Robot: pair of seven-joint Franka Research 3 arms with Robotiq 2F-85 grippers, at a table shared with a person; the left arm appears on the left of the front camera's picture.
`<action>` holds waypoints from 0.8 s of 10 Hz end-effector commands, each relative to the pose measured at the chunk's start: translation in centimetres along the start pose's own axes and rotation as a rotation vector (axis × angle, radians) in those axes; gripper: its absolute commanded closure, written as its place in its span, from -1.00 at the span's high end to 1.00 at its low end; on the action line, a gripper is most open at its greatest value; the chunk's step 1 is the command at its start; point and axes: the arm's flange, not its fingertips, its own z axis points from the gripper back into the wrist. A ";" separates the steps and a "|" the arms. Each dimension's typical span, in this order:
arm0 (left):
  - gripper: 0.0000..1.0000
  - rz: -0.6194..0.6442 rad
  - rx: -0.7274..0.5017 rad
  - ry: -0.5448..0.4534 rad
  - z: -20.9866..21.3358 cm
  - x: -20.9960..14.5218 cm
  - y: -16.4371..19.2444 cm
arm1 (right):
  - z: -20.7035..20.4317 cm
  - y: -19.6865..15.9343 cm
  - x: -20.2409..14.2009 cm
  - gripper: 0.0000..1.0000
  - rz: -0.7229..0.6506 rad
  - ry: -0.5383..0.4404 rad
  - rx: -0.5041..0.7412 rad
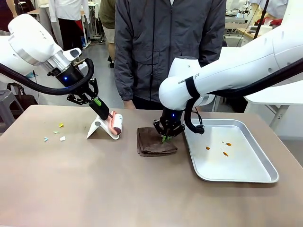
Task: Clean the surface of the table.
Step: Hold the Lint Roller with your left hand and the towel with your right hand.
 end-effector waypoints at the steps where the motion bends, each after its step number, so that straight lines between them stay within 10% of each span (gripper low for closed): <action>1: -1.00 -0.041 -0.087 -0.033 0.5 -0.9 0.3 | -0.6 -1.2 0.2 -1.00 -0.011 0.003 0.015; 4: -1.00 -0.074 -0.175 -0.039 1.6 -1.3 0.7 | 0.4 -2.5 -0.2 -1.00 -0.021 -0.024 0.107; 8: -1.00 -0.105 -0.360 -0.043 5.7 -4.1 3.9 | 3.9 -7.9 -2.8 -1.00 0.042 0.044 0.639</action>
